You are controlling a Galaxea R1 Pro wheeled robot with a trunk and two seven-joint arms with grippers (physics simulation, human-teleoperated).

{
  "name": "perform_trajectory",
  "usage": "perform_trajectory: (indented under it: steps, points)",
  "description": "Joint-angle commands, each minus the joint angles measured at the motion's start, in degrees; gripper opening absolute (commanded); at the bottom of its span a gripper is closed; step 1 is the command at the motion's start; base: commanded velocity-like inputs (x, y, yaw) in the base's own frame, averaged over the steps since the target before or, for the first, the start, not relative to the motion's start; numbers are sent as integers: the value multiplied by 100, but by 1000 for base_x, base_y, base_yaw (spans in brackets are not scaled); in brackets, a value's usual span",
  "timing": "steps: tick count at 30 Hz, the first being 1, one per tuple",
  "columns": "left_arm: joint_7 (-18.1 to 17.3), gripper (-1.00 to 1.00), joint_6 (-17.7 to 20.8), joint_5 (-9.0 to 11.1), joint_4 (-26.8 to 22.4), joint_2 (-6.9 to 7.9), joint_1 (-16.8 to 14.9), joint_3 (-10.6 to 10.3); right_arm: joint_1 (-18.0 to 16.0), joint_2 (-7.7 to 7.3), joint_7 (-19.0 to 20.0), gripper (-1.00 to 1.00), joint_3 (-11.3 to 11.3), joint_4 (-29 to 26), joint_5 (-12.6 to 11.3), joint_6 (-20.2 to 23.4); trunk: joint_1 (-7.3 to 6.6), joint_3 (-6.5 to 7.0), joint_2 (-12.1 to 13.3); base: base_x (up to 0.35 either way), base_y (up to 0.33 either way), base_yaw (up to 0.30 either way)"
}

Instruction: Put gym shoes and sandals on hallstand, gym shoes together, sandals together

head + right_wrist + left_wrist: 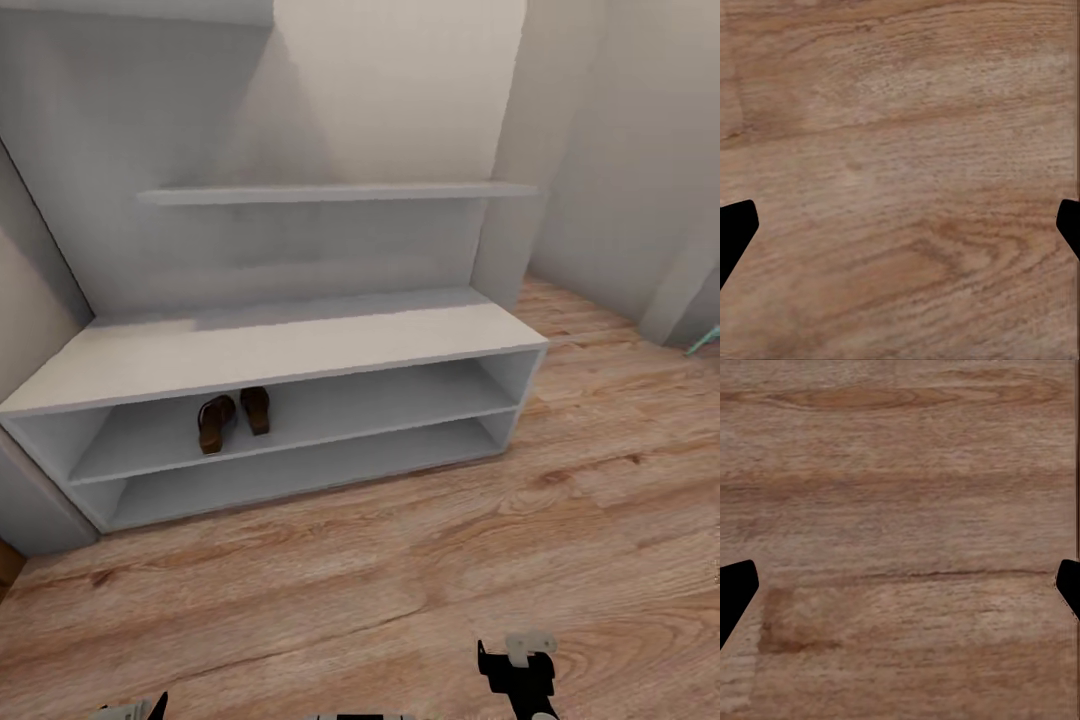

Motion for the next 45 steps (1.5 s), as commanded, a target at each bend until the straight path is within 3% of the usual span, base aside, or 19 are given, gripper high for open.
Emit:
perform_trajectory:
  steps: [1,22,31,45]
  points:
    - [-26,100,-11,-8,2,-3,-4,31,4,0,-2,100,3,7,41,-8,-1,-4,-2,0,0,-300]
    - [84,100,-75,5,-13,-2,-4,-73,79,3,112,100,-15,-2,19,-14,-1,-4,-2,0,0,-300]
    - [85,100,-93,-1,2,-2,-4,-73,79,3,103,100,-33,-2,12,-17,-27,194,16,0,0,-300]
    - [92,100,-94,-4,5,-2,-4,-73,79,3,103,100,-34,-9,6,-17,-335,446,577,0,0,-300]
